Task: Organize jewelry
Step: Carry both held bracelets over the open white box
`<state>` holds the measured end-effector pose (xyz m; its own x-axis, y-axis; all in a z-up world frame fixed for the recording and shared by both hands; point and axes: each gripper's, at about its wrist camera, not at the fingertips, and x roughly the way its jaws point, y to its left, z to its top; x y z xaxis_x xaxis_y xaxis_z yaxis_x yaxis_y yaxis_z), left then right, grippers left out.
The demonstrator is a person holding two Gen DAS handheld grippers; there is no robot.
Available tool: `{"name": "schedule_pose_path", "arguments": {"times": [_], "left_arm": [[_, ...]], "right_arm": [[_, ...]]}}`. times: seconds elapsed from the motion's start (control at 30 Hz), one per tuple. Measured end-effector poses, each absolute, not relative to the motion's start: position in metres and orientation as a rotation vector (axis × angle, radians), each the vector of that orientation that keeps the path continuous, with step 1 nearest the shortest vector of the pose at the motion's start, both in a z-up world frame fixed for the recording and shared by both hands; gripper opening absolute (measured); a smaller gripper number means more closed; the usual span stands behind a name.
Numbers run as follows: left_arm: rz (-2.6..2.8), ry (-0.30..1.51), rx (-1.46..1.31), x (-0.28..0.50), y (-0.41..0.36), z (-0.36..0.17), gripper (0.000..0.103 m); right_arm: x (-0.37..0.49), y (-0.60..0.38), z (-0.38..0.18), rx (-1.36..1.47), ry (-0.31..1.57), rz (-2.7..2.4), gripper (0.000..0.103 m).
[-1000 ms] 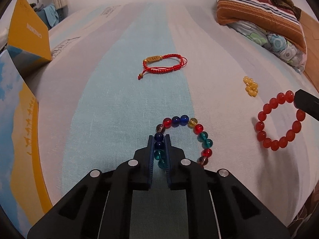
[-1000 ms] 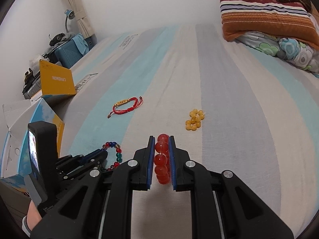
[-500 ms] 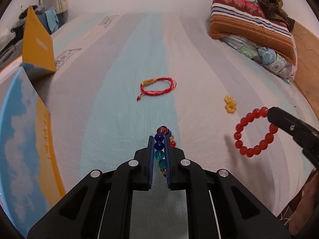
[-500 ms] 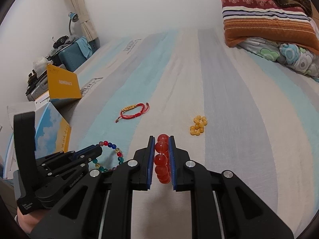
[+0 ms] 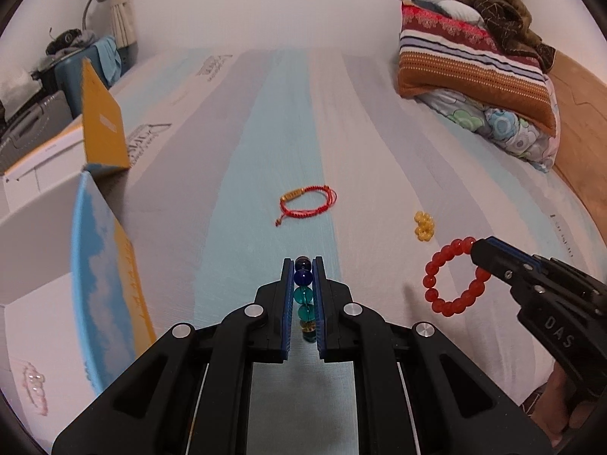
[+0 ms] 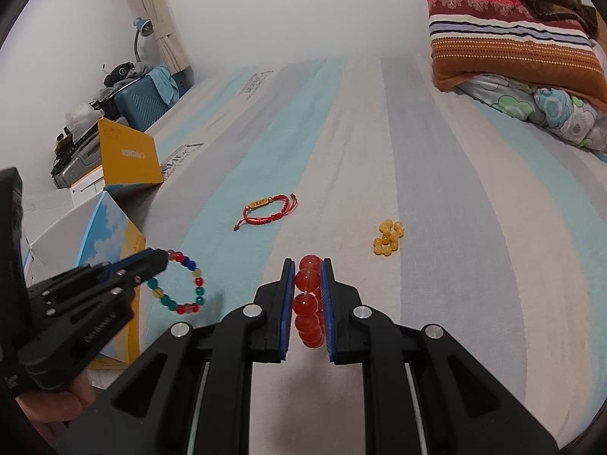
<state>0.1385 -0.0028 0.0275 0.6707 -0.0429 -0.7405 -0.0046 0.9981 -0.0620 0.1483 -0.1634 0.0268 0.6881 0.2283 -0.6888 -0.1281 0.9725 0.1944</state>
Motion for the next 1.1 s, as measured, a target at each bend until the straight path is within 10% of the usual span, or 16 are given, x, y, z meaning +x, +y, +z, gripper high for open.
{"name": "schedule_pose_path", "arguments": {"times": [1.1], "left_arm": [[0.106,0.685,-0.057,0.064,0.080,0.130,0.009]], "right_arm": [[0.107,-0.049,0.127,0.029,0.660,0.320,0.013]]}}
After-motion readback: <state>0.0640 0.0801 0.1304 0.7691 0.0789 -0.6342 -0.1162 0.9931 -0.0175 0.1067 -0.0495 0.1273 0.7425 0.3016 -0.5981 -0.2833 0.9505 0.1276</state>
